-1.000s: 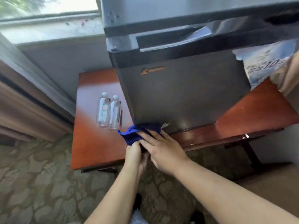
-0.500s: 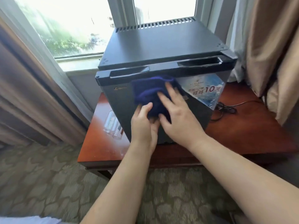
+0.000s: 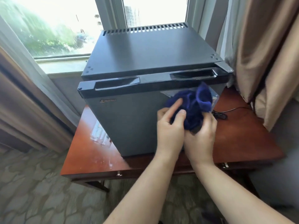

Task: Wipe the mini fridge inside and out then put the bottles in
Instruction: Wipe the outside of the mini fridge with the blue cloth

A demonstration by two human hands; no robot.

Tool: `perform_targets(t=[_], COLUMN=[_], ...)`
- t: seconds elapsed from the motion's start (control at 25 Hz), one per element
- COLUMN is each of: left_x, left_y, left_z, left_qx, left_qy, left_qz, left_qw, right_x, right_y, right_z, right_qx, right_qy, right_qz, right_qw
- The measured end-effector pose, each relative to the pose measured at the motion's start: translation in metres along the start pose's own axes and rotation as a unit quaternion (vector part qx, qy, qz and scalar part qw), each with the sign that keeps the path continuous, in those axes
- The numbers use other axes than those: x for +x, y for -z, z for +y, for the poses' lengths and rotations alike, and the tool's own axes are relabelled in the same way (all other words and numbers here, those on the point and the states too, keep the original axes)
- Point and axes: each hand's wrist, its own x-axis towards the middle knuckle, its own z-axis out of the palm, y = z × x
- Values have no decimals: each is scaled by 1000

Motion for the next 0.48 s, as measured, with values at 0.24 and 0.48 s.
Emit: perform_targets(t=[0.24, 0.48], left_x=[-10, -18], left_y=[-15, 34], left_z=[-37, -32], left_qx=[66, 7], left_qy=[76, 19], left_qz=[-124, 84], left_qw=[987, 996], right_x=[15, 0], right_y=[15, -9], right_z=[39, -5], right_qx=[47, 62], right_qy=[-174, -133], right_qz=[-3, -48], right_qw=[984, 988])
